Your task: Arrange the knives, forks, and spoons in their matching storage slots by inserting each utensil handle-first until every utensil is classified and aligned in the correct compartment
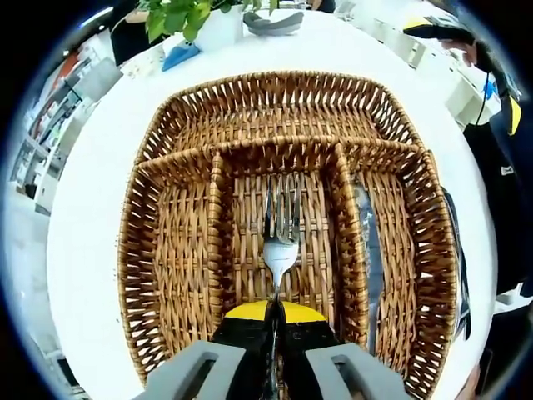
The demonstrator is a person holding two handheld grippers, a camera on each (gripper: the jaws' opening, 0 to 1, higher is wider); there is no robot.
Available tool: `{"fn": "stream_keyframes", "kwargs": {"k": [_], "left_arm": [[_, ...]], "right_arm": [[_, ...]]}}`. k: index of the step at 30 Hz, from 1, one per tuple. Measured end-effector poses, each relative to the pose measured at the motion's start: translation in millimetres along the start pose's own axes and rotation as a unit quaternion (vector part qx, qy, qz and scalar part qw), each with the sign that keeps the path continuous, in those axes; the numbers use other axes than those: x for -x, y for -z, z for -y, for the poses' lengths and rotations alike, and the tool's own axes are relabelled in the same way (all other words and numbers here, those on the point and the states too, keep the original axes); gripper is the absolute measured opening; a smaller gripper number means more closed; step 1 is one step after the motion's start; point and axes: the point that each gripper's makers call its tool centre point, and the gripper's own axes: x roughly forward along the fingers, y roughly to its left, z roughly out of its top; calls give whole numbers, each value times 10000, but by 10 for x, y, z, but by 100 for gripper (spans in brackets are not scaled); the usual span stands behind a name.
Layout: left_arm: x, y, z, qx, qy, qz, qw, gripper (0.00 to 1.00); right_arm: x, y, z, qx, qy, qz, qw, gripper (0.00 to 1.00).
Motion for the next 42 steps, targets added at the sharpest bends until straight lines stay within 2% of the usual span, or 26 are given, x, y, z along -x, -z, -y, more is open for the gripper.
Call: {"fn": "stream_keyframes", "kwargs": {"k": [15,20,27,31,35,42], "left_arm": [[16,-19,1,63,-188,125,9997,4],[94,-105,-14,22,-297,192,9994,9],[219,-144,-23,94,-510,267,9983,12],[336,-186,-9,396,-655,528,9957,13],[463,-168,22,581,-790,588,9934,15],[692,-168,97,1070,-1050,967,9840,17]], "right_arm": [[-2,1,45,-30,15,50,10000,88],[10,19,13,-8,-19,41,10000,88],[88,-18,-35,-19,-10,159,9999,88],[130,6,-62,-26,-7,190,9998,88],[184,6,-89,-10,-2,242,9997,88],[266,37,-124,-28,6,323,9995,89]]}}
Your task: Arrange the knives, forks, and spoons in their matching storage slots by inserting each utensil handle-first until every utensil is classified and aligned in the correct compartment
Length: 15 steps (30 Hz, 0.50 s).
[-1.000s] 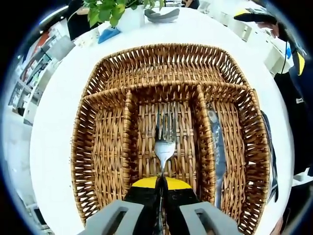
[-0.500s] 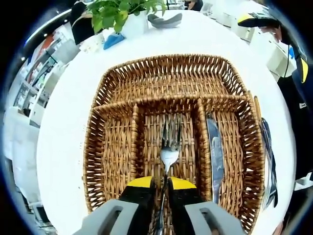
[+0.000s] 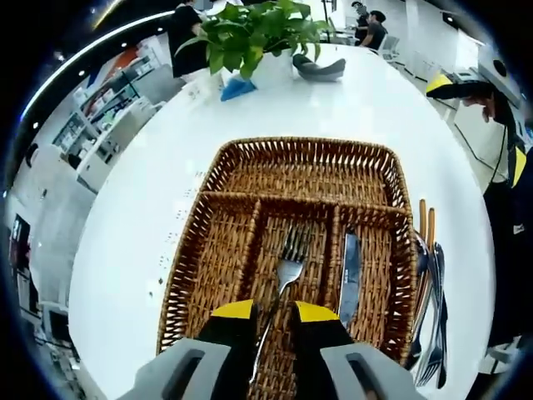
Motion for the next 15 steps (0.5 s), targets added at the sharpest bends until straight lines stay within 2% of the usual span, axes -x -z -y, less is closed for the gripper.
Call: {"fn": "stream_keyframes", "kwargs": {"k": [4,7,11,15], "left_arm": [[140,25,76,141,-83,88,9998,19],[276,-36,152,546,-203,446,9973,21],[410,-46,221,982,-356,767,9916,27],[556,-49,360,1079,-490,993,9880,31]], "right_arm": [[55,14,-43,-26,-21,49,10000,90],[68,35,-58,-17,-29,32,10000,91],[74,47,-62,-73,-49,45,10000,93],[83,26,-72,-108,-79,106,9999,95]]}}
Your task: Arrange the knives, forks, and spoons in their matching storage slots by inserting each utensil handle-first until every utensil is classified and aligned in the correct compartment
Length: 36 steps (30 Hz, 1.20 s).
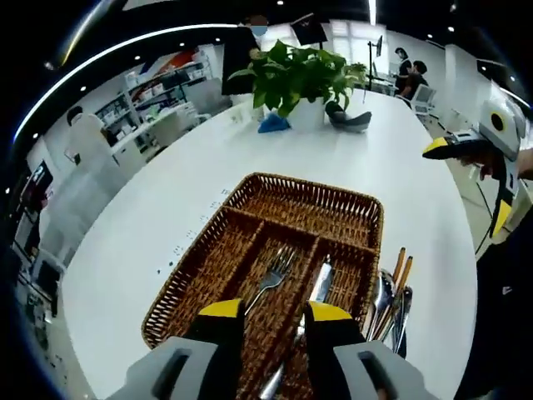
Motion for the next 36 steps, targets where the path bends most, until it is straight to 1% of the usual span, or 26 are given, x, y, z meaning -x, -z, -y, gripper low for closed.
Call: {"fn": "stream_keyframes", "kwargs": {"k": [1,3,6,7,9,12,13,15,16,18,20,23,25,28,30,32,33,36], "left_arm": [[67,-2,49,113,-65,152,9998,32],[168,-15,138,288,-129,322,9990,37],[298,-4,199,314,-303,453,9980,38],[337,-6,235,290,-312,501,9978,39],[440,-18,322,378,-377,619,9967,43],[572,-38,419,582,-481,913,9930,47],[599,-28,449,587,-468,939,9927,48],[666,-23,516,745,-504,1069,9902,51],[693,-14,552,784,-500,1099,9896,54],[761,-7,616,890,-565,1253,9865,59],[826,3,649,912,-679,1372,9840,60],[960,18,748,975,-914,1615,9778,60],[1014,84,846,1125,-943,1676,9749,60],[1049,198,938,1152,-1007,1671,9740,60],[1092,316,1027,1378,-1045,1701,9701,60],[1112,386,1096,1566,-1043,1804,9654,60],[1114,419,1122,1607,-1050,1798,9648,60],[1121,500,1217,1565,-1063,1739,9664,60]], "right_arm": [[1,-4,-2,4,-7,10,10000,95],[6,-17,-7,18,-27,36,10000,95],[10,-20,-22,79,-84,27,9999,96],[11,-20,-23,92,-87,25,9999,97],[18,-26,-26,127,-97,26,9999,97],[23,-28,-39,163,-134,27,9998,99],[26,-29,-52,174,-166,31,9997,99],[29,-32,-79,218,-231,46,9995,99],[32,-30,-88,241,-248,49,9994,99],[34,-34,-108,274,-294,69,9992,99],[38,-26,-126,313,-325,61,9990,99],[55,-18,-134,350,-340,56,9988,99],[75,-11,-128,352,-324,64,9988,99],[103,0,-109,323,-292,76,9990,99],[123,16,-94,298,-268,82,9992,99],[142,36,-84,280,-241,77,9993,99],[148,40,-82,274,-232,76,9993,99],[167,50,-99,272,-247,94,9993,99]]}}
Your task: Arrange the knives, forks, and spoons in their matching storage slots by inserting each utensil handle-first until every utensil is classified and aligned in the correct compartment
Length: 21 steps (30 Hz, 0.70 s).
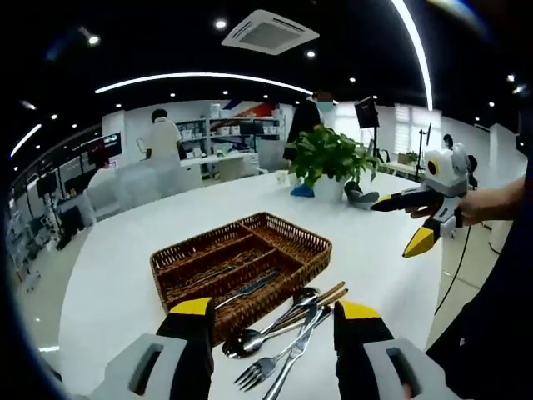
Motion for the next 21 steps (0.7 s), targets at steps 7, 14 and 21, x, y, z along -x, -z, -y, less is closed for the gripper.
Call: {"fn": "stream_keyframes", "kwargs": {"k": [7,14,21], "left_arm": [[45,78,93,12,-62,-72,10000,60],[61,40,138,-106,-84,-14,9999,59],[103,41,116,-163,-100,16,9998,58]], "right_arm": [[5,35,-61,18,-31,-41,10000,99],[13,41,-65,94,-22,-54,9999,99],[34,59,-59,90,-7,-73,9999,99]]}}
